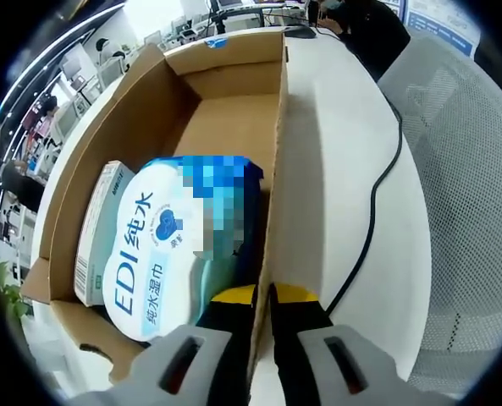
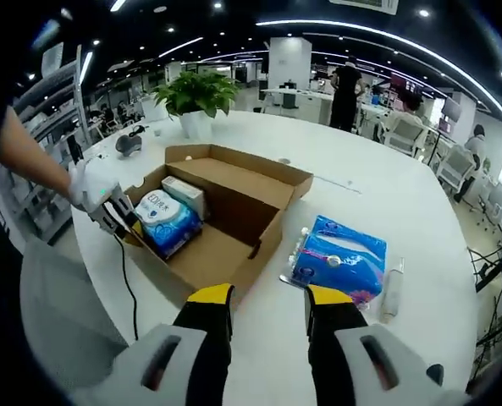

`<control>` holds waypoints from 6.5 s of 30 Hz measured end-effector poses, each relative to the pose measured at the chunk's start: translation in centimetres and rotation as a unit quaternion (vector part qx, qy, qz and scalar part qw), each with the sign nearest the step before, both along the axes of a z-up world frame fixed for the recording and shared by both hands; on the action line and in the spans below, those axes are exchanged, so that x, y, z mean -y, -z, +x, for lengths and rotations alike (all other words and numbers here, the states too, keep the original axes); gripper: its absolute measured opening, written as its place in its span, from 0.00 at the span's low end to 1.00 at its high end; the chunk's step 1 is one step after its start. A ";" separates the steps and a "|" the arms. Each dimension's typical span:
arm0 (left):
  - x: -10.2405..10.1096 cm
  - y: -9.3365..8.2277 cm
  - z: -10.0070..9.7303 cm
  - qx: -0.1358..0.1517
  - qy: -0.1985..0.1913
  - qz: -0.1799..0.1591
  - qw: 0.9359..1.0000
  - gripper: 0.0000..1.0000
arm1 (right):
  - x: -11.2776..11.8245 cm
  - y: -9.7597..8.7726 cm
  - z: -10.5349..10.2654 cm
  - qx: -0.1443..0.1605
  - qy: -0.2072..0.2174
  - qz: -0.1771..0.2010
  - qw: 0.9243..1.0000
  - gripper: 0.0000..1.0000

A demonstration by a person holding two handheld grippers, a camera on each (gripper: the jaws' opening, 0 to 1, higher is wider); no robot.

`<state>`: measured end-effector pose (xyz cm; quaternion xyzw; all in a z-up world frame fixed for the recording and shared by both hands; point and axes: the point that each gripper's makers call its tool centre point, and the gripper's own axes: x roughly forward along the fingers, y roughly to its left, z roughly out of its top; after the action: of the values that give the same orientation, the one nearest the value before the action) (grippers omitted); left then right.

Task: Operate the shoe box by opening the lid, removing the specified soft item, and placing it in the target area until the item is outside and the box remains undamaged.

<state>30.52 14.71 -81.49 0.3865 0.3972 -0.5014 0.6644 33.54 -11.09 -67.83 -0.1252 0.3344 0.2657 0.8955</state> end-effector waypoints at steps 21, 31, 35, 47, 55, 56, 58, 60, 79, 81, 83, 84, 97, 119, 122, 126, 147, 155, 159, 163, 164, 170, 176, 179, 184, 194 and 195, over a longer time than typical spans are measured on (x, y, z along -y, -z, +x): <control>0.1 0.0 0.0 0.000 0.005 -0.001 1.000 0.04 | -6.1 -1.9 0.3 0.032 -0.080 -0.021 0.996 0.24; 0.1 0.0 -0.1 0.003 0.005 -0.001 1.000 0.04 | -9.0 -2.4 1.3 0.053 -0.119 -0.037 0.991 0.22; 0.1 0.0 -0.1 0.003 0.005 -0.002 1.000 0.04 | -9.7 -2.3 1.3 0.049 -0.124 -0.031 0.991 0.22; 0.2 0.0 -0.1 0.004 0.009 -0.003 1.000 0.04 | -12.4 -2.1 2.4 0.047 -0.171 -0.043 0.983 0.24; 0.3 0.0 -0.1 0.006 0.012 -0.004 1.000 0.04 | -13.8 -2.1 2.9 0.040 -0.189 -0.045 0.980 0.23; 0.3 0.0 0.0 0.006 0.012 -0.004 1.000 0.04 | -14.1 -2.0 3.0 0.039 -0.194 -0.048 0.979 0.23; 0.3 0.0 0.0 0.006 0.012 -0.004 1.000 0.04 | -14.6 -1.7 3.2 0.037 -0.211 -0.060 0.975 0.23; 0.4 0.0 0.0 0.006 0.012 -0.004 1.000 0.04 | -15.1 -1.7 3.6 0.037 -0.225 -0.068 0.971 0.24; 0.4 0.0 -0.1 0.006 0.013 -0.005 1.000 0.04 | -20.7 1.9 6.7 0.016 -0.260 -0.050 0.964 0.24; 0.4 0.0 -0.1 0.006 0.013 -0.005 1.000 0.04 | -21.0 2.1 7.1 0.011 -0.258 -0.044 0.965 0.24; 0.4 0.0 -0.1 0.005 0.013 -0.005 1.000 0.04 | -21.3 2.5 7.3 0.000 -0.253 -0.036 0.967 0.24; 0.4 0.0 -0.1 0.005 0.013 -0.006 1.000 0.04 | -21.3 2.7 7.4 -0.003 -0.253 -0.036 0.967 0.24; 0.5 0.0 0.0 0.003 0.016 -0.008 1.000 0.04 | -22.7 4.7 8.0 -0.001 -0.272 -0.064 0.960 0.22; 0.6 0.0 0.1 0.006 0.022 -0.010 1.000 0.04 | -24.9 6.7 9.4 0.062 -0.358 -0.144 0.920 0.22; 0.5 0.0 0.1 0.006 0.023 -0.010 1.000 0.04 | -25.1 7.4 9.4 0.068 -0.366 -0.158 0.915 0.21; 0.5 0.0 0.1 0.009 0.029 -0.011 0.999 0.04 | -25.3 7.8 9.8 0.079 -0.368 -0.166 0.911 0.17; 0.6 0.0 0.0 0.011 0.033 -0.012 0.999 0.04 | -23.7 7.7 9.9 0.088 -0.329 -0.161 0.926 0.14; 0.6 0.0 0.0 0.011 0.033 -0.012 0.999 0.04 | -21.3 7.7 9.7 0.081 -0.315 -0.166 0.931 0.14; 0.6 0.0 0.1 0.011 0.033 -0.012 0.999 0.04 | -19.6 7.7 9.7 0.073 -0.301 -0.169 0.936 0.14; 0.6 0.0 0.1 0.012 0.033 -0.012 0.999 0.04 | -18.0 7.8 9.5 0.058 -0.272 -0.161 0.947 0.14; 0.6 0.0 0.1 0.012 0.033 -0.012 0.999 0.04 | -17.7 7.8 9.5 0.054 -0.266 -0.158 0.949 0.14; 0.5 0.1 0.1 0.012 0.033 -0.012 0.999 0.04 | -16.5 7.8 9.1 0.051 -0.251 -0.157 0.954 0.14; 0.4 0.1 0.1 0.013 0.033 -0.013 0.999 0.04 | -15.6 7.8 8.8 0.050 -0.237 -0.154 0.958 0.14; 0.4 0.1 0.1 0.010 0.031 -0.013 0.999 0.04 | -15.1 7.8 8.6 0.049 -0.233 -0.156 0.959 0.14; 0.4 0.1 0.1 0.013 0.033 -0.013 0.999 0.04 | -13.8 7.7 8.0 0.037 -0.227 -0.160 0.960 0.13; 0.4 0.1 0.1 0.012 0.036 -0.014 0.999 0.04 | -12.3 7.7 7.1 0.014 -0.205 -0.155 0.966 0.13; 0.4 0.1 0.1 0.012 0.035 -0.014 0.999 0.04 | -12.1 7.7 7.0 0.012 -0.203 -0.154 0.967 0.13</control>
<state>30.58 14.35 -81.55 0.3968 0.3679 -0.5254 0.6566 40.57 1.06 -75.54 -0.3300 0.3284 0.3854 0.7967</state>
